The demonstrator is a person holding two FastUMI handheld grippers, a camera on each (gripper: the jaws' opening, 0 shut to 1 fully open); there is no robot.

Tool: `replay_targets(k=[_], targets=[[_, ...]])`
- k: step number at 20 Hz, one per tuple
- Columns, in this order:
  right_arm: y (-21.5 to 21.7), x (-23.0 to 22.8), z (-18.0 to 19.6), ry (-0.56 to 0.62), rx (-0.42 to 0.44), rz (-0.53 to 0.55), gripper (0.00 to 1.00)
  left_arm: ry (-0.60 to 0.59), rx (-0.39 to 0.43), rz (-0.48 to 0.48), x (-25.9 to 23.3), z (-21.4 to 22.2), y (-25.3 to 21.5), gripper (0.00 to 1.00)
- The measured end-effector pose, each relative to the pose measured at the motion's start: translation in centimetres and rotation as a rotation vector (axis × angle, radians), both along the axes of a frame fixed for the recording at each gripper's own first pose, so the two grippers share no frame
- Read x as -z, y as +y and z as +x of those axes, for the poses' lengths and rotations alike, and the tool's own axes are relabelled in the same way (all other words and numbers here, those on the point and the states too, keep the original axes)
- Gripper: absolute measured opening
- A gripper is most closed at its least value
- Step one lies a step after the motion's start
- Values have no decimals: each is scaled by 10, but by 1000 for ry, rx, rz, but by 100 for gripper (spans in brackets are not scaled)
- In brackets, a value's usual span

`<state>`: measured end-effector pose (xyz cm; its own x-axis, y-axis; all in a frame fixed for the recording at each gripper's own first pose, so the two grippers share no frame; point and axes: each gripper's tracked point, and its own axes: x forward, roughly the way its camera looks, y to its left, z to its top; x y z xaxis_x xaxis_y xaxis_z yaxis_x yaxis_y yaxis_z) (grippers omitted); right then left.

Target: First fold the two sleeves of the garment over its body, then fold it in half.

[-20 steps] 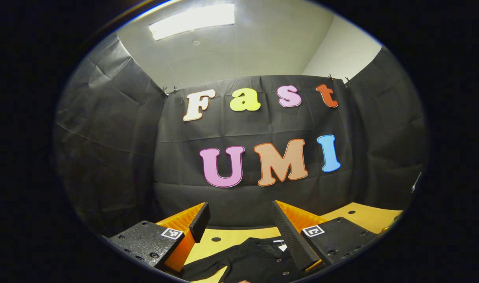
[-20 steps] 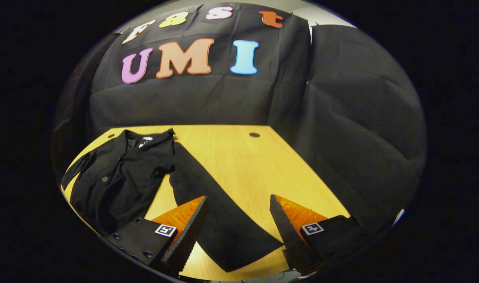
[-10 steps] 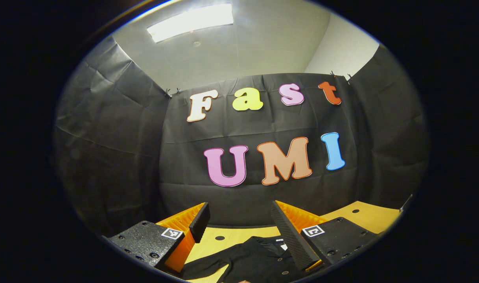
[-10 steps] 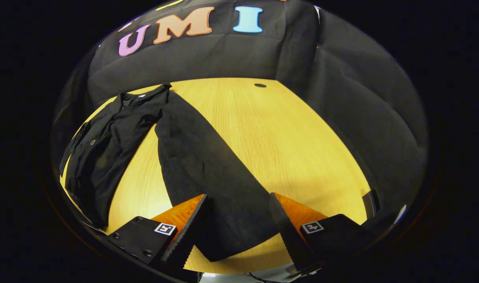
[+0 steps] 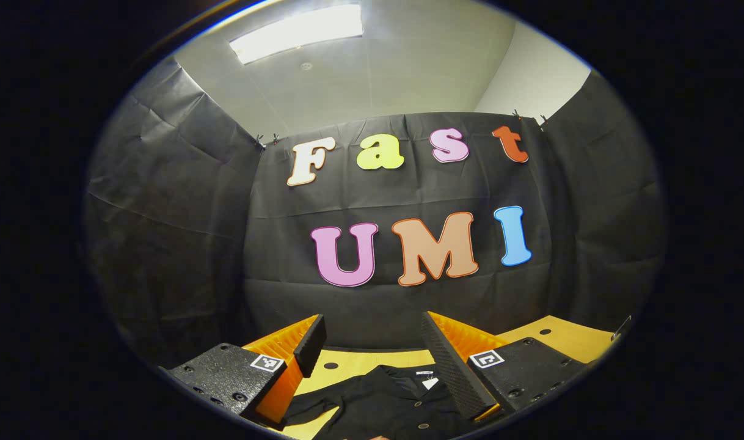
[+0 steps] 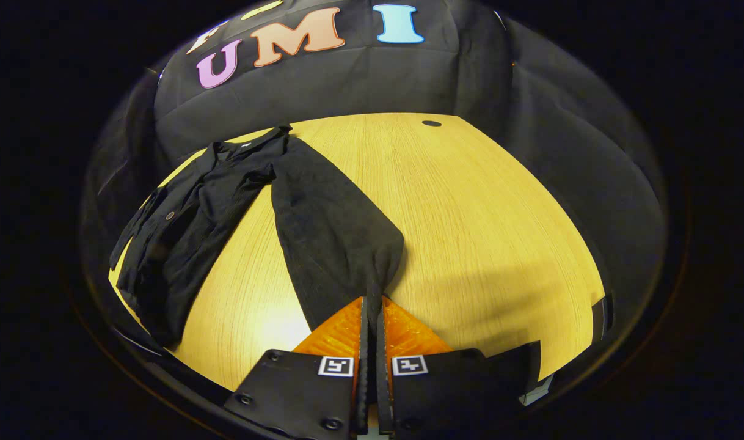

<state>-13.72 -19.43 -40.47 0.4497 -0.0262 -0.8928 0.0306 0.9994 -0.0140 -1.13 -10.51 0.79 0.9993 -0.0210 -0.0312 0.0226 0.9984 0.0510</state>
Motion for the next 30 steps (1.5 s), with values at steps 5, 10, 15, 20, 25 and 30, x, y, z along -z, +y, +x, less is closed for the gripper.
replay_targets(k=[5,10,15,20,25,30], targets=[[0,-17,12,-17,25,30,3,-7,-20,19,-2,-4,4,94],[18,-81,77,-185,5,28,3,-36,-8,25,-6,7,17,94],[50,-138,139,-315,-14,31,2,-37,-45,14,0,19,59,94],[110,-178,183,-386,-87,83,2,-16,-109,13,12,23,109,94],[192,-211,233,-459,-206,138,2,-3,-167,22,21,25,155,93],[281,-203,264,-404,-360,159,5,33,-224,18,38,21,201,94]])
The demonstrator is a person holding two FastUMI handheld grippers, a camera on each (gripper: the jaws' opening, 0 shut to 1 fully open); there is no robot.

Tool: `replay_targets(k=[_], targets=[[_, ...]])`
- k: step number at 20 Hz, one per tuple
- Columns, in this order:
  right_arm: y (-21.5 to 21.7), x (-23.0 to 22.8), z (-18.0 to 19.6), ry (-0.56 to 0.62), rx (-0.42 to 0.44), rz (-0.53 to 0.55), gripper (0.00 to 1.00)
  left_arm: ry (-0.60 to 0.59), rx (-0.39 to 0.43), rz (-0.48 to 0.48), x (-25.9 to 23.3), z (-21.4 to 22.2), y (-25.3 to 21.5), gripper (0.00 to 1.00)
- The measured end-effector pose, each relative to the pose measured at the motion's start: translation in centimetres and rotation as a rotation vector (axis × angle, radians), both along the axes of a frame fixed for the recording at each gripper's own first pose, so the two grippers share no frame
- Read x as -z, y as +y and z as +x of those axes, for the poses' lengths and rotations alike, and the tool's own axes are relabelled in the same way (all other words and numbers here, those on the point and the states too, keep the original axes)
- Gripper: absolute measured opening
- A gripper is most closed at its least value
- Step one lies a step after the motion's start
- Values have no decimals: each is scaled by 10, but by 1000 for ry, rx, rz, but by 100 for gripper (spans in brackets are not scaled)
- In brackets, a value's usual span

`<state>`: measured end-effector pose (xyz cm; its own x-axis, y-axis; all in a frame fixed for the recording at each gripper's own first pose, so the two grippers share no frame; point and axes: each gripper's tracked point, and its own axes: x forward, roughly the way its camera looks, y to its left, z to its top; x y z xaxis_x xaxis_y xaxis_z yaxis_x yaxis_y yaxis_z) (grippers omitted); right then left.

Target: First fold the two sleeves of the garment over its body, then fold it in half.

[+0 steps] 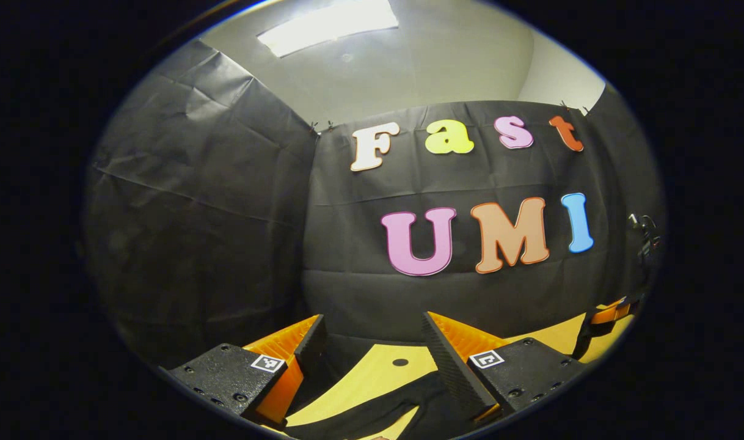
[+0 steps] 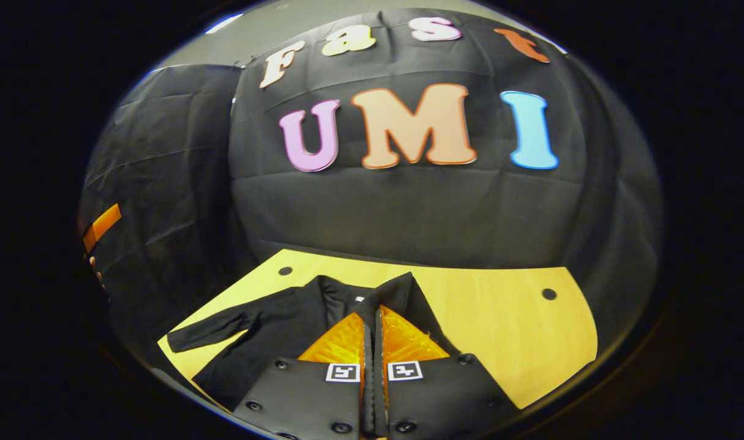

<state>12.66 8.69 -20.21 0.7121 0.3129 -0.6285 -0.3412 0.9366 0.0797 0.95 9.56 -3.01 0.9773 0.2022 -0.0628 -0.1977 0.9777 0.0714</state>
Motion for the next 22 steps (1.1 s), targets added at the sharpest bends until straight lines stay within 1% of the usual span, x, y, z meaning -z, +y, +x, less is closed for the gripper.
replay_targets(k=[1,2,5,6,9,10,14,15,16,18,19,20,21,22], targets=[[14,8,4,12,-26,-12,0,4,-12,-1,3,-1,10,94],[29,18,6,35,-53,-27,2,8,-23,-1,5,-1,19,93],[81,45,9,74,-130,-50,2,20,-51,-4,12,-5,44,93],[98,54,12,81,-156,-62,2,23,-61,-7,14,-5,51,88],[141,87,15,114,-221,-98,2,33,-88,-15,20,-7,77,88],[153,98,16,128,-236,-106,2,36,-94,-15,23,-8,84,99],[196,151,15,194,-282,-150,2,45,-125,11,25,-9,113,99],[204,160,13,208,-288,-159,0,47,-131,15,25,-8,118,99],[209,169,14,213,-295,-172,2,49,-137,18,27,-10,123,99],[218,176,15,198,-300,-201,2,51,-149,23,27,-10,132,99],[226,172,15,190,-306,-191,1,51,-153,26,28,-8,135,99],[228,168,12,174,-310,-180,6,52,-155,30,27,-8,137,99],[232,166,15,165,-313,-161,15,52,-154,33,28,-7,137,99],[240,160,11,172,-330,-114,16,53,-153,33,28,-8,138,99]])
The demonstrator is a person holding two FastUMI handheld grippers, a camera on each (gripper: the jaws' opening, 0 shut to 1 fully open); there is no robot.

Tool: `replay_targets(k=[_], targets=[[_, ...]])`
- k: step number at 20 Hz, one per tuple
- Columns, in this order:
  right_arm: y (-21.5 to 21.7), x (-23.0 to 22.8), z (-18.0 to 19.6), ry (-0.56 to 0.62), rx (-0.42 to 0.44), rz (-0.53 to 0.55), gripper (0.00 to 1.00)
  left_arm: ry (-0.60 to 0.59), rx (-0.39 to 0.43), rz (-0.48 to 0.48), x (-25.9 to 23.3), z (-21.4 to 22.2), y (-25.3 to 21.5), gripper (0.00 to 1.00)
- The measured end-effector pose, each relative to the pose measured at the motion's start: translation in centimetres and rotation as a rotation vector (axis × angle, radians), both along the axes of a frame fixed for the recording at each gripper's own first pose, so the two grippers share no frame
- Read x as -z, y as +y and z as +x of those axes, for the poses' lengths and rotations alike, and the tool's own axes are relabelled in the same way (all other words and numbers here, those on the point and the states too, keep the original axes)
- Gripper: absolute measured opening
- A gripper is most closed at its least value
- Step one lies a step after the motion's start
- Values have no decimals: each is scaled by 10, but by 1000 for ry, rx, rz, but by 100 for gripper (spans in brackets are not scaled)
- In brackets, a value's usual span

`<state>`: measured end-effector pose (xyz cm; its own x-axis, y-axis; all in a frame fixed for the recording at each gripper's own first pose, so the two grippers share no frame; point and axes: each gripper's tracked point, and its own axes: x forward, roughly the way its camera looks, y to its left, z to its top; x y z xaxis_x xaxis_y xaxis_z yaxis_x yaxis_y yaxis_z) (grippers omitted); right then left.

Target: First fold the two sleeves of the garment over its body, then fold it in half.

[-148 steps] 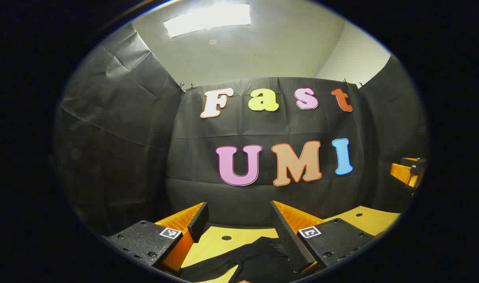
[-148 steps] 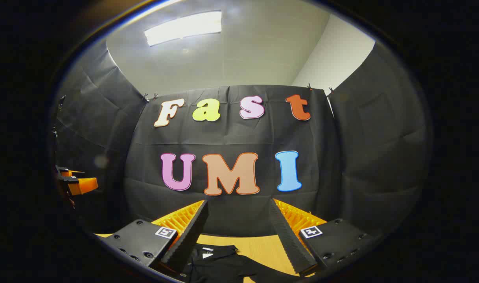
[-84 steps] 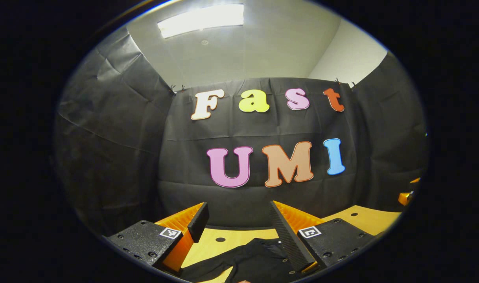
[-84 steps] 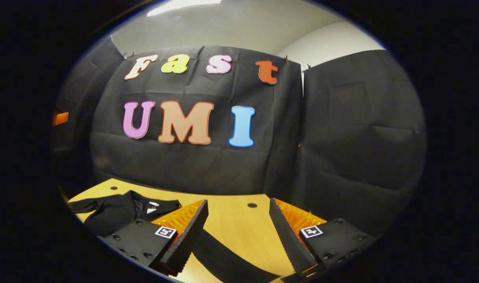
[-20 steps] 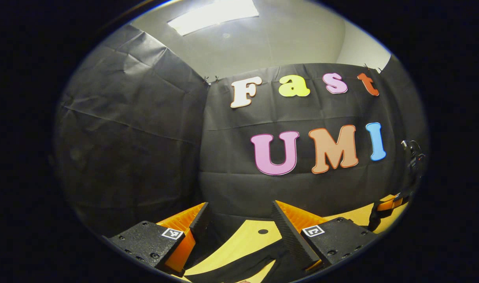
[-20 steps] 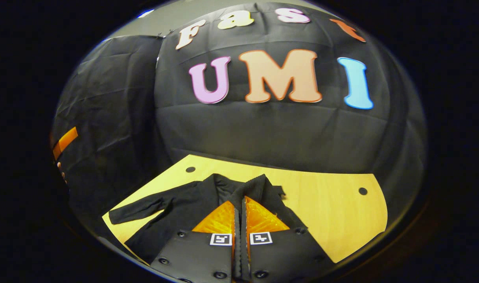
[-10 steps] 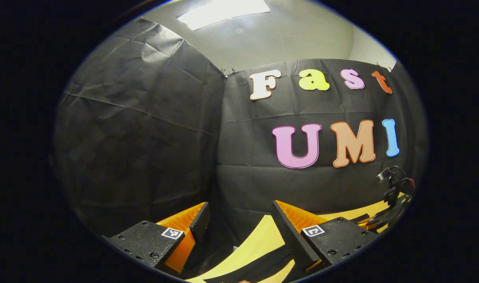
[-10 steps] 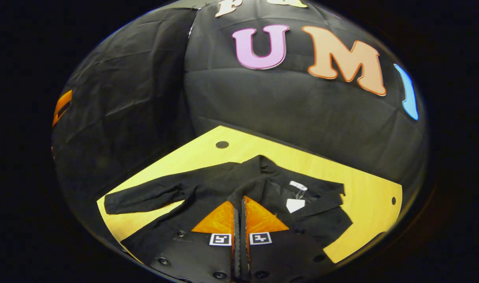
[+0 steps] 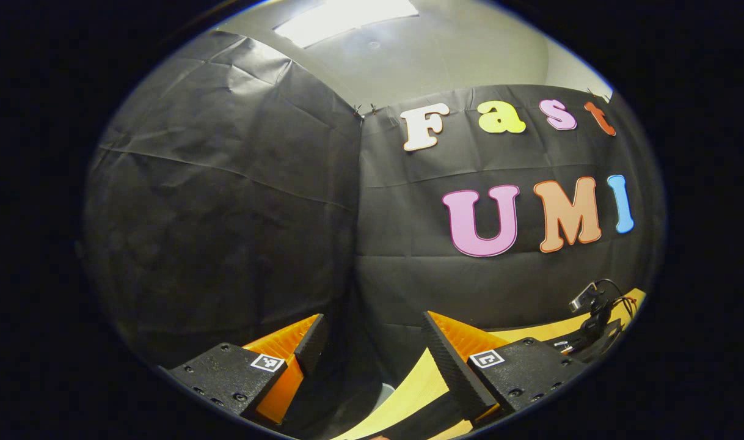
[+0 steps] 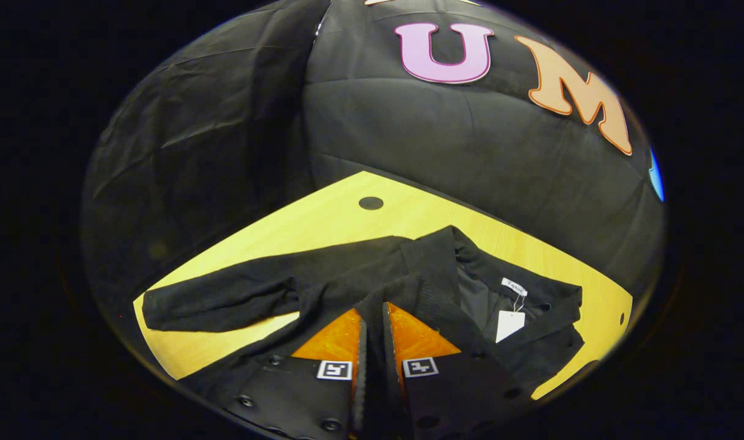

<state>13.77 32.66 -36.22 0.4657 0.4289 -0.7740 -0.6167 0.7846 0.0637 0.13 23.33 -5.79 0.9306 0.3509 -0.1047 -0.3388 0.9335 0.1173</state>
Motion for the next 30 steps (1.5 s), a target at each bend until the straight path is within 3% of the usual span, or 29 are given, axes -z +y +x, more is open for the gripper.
replay_targets(k=[3,5,6,8,9,13,15,23,30], targets=[[19,-31,-4,-29,-29,131,98,-4,7,-11,1,1,-5,99],[9,-61,6,-147,-29,127,97,-15,12,-16,-2,3,-12,94],[4,-76,7,-190,-35,138,98,-21,17,-18,-3,3,-14,99],[-6,-105,2,-257,-37,164,98,-28,23,-20,-4,3,-21,99],[-14,-120,1,-288,-26,177,96,-29,24,-23,-3,3,-23,94],[-61,-188,-3,-425,55,237,97,-7,25,-50,13,0,-30,99],[-89,-215,-4,-489,101,255,97,18,32,-57,27,-3,-33,94],[-194,-283,-5,-637,302,282,97,288,49,-129,147,-28,-36,94],[-229,-302,-9,-691,376,277,97,571,37,-223,266,-78,-48,95]])
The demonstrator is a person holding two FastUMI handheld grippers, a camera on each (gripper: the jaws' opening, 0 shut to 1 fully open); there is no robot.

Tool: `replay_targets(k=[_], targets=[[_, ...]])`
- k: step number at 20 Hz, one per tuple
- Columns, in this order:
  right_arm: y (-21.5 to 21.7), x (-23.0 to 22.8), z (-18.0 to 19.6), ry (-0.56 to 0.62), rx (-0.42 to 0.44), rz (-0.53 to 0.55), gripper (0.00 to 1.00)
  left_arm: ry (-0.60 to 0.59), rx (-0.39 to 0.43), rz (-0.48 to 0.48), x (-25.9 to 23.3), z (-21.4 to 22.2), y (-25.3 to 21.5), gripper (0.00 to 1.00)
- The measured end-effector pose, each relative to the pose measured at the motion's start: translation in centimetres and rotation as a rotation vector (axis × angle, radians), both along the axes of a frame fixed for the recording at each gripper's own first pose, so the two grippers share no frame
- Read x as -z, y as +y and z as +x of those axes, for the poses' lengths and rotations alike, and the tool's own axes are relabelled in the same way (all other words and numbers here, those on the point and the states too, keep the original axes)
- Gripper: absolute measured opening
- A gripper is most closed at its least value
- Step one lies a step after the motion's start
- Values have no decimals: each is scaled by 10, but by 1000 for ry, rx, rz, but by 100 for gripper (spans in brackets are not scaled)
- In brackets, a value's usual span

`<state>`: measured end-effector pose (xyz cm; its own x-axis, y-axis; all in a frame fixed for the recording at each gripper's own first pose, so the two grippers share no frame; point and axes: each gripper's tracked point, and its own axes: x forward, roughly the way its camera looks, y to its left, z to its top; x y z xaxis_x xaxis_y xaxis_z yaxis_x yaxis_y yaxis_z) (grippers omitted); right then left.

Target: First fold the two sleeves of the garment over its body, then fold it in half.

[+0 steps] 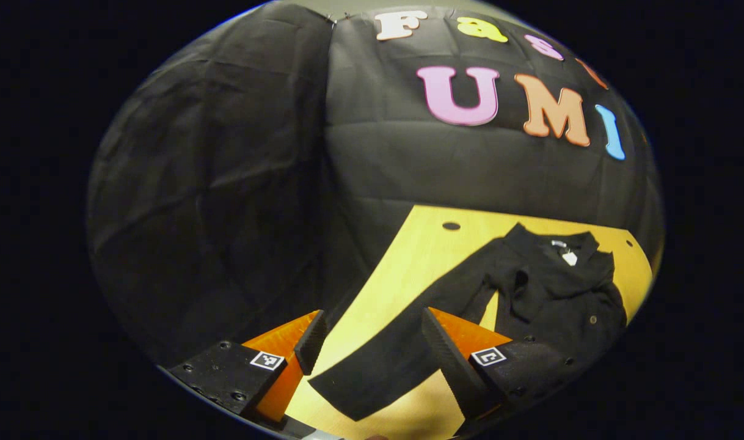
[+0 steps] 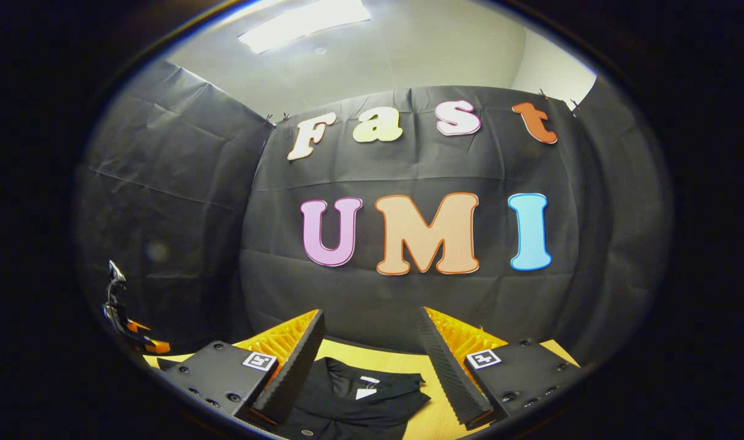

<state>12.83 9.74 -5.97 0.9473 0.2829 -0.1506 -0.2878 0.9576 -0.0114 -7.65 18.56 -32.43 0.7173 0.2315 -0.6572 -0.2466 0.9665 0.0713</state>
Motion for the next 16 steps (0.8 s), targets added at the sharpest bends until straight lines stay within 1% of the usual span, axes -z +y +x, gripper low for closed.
replay_targets(k=[3,5,10,11,12,13,14,15,16], targets=[[-5,-4,-4,-7,8,-24,96,85,-9,-26,38,-19,-3,95],[-7,-4,-6,-4,15,-35,97,160,-17,-34,61,-35,-2,95],[-14,-13,-8,-10,38,-31,97,231,-43,-94,94,-49,-11,97],[-14,-14,-9,-15,42,-34,96,268,-58,-119,102,-60,-15,96],[-14,-17,-10,-18,42,-37,97,212,-68,-110,93,-52,-12,100],[-14,-19,-12,-21,40,-39,96,198,-70,-99,95,-56,-7,100],[-14,-19,-12,-23,40,-41,97,206,-73,-104,99,-60,-11,94],[-14,-20,-15,-24,40,-40,97,177,-61,-96,97,-53,-12,93],[-14,-20,-15,-22,40,-36,97,180,-41,-95,100,-52,-15,75]])
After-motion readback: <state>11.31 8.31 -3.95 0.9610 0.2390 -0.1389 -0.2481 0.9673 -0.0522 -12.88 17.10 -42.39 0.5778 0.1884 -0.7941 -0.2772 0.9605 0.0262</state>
